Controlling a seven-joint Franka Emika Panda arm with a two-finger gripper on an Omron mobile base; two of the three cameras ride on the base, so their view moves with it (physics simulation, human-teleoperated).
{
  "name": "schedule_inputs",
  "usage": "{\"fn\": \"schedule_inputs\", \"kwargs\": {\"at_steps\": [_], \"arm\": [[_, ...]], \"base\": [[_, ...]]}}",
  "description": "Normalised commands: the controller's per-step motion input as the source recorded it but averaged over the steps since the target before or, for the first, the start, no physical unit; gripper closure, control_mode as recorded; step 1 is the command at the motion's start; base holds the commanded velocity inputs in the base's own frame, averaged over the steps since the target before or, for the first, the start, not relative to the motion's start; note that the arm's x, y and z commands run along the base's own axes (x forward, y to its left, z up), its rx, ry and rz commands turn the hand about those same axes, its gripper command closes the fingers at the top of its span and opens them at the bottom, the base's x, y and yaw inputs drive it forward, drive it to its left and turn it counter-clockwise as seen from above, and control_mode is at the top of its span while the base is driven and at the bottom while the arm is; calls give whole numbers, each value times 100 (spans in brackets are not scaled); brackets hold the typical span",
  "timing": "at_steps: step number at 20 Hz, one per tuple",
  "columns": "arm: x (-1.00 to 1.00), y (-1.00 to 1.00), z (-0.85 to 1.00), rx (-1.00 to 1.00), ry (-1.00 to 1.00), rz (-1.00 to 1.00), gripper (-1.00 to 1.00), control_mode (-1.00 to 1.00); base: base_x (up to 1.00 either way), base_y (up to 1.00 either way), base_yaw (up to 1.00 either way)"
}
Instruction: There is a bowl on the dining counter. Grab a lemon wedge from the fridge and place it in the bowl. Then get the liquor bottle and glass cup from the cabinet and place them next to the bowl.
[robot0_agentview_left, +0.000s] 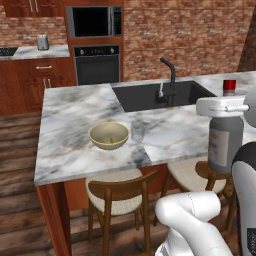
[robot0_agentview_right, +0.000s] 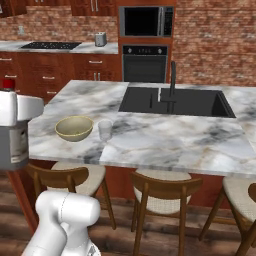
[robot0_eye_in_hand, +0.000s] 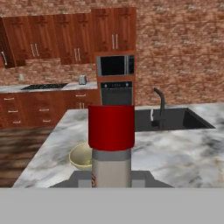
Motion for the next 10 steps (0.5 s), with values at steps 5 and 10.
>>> {"fn": "schedule_inputs", "kwargs": {"at_steps": [5, 10], "arm": [[14, 99, 0, -10, 0, 0, 100, -100], [51, 95, 0, -6, 0, 0, 100, -100]], "base": [[0, 0, 0], [0, 0, 0]]}}
